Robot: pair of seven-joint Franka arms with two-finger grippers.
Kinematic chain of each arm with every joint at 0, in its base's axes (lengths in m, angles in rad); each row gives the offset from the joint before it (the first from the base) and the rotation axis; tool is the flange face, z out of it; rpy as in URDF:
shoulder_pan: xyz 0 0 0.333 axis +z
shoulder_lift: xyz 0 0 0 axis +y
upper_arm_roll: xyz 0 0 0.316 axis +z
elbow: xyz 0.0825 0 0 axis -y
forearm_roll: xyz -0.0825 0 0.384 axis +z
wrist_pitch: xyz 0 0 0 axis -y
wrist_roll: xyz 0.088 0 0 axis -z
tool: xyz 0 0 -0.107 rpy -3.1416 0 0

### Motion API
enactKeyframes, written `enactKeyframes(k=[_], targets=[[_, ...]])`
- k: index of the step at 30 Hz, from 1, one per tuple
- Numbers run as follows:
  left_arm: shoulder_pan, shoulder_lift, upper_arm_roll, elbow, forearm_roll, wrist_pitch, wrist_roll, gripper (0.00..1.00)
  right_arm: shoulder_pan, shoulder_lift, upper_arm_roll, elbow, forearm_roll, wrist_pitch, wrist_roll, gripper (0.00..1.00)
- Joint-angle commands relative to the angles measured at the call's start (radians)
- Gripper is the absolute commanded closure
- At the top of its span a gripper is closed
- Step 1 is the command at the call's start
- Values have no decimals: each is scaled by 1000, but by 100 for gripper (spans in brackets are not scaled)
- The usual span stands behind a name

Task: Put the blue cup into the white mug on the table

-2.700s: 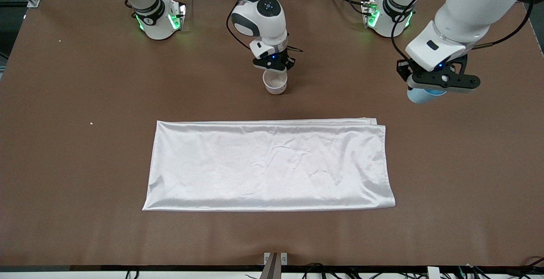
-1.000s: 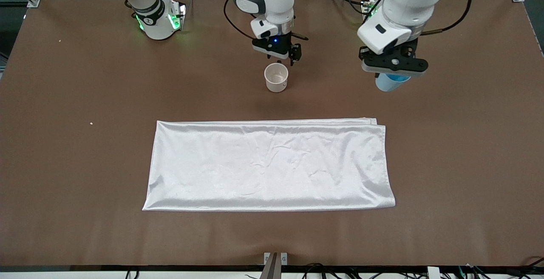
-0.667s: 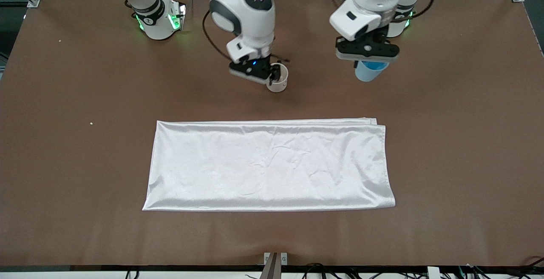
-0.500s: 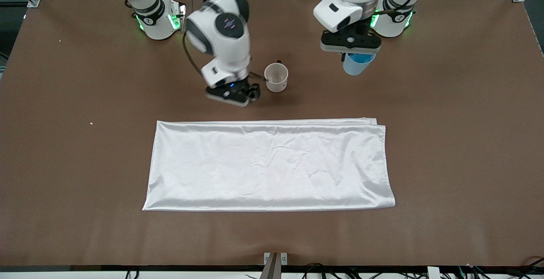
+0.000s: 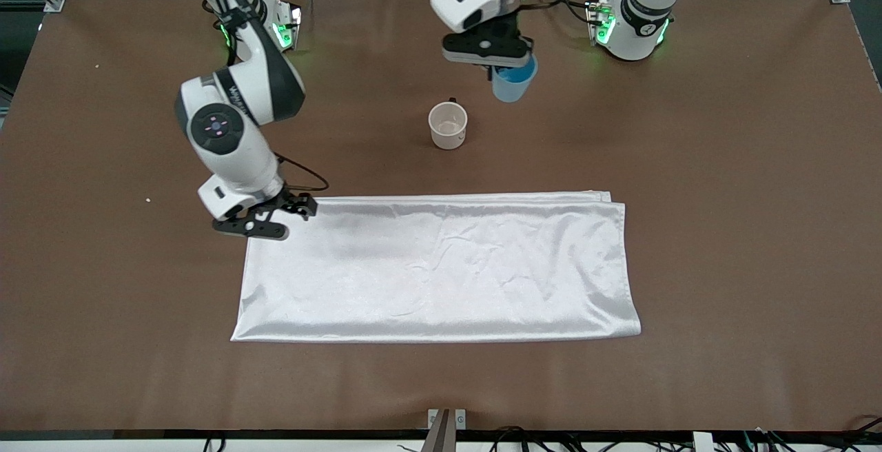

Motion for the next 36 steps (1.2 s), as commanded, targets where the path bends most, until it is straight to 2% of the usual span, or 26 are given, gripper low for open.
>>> enactKeyframes(k=[1, 4, 11, 20, 25, 29, 36], targets=[[1, 101, -57, 30, 79, 68, -72, 100, -70, 6, 17, 14, -12, -33, -133, 0], [-20, 142, -83, 24, 125, 100, -126, 100, -124, 2, 18, 14, -12, -33, -207, 0], [-38, 265, -148, 9, 311, 157, -208, 100, -221, -4, 20, 14, -10, -33, -374, 0], [-57, 289, -149, -68, 335, 278, -257, 100, -245, -31, 21, 20, -9, -42, -391, 0], [-55, 289, -149, -137, 374, 341, -290, 100, -245, -54, 24, 49, -7, -111, -389, 0], [-60, 289, -151, -181, 410, 376, -323, 100, -245, -60, 26, 108, -4, -215, -389, 0], [-60, 291, -152, -264, 460, 456, -346, 100, -245, -86, 24, 200, 88, -344, -386, 0]])
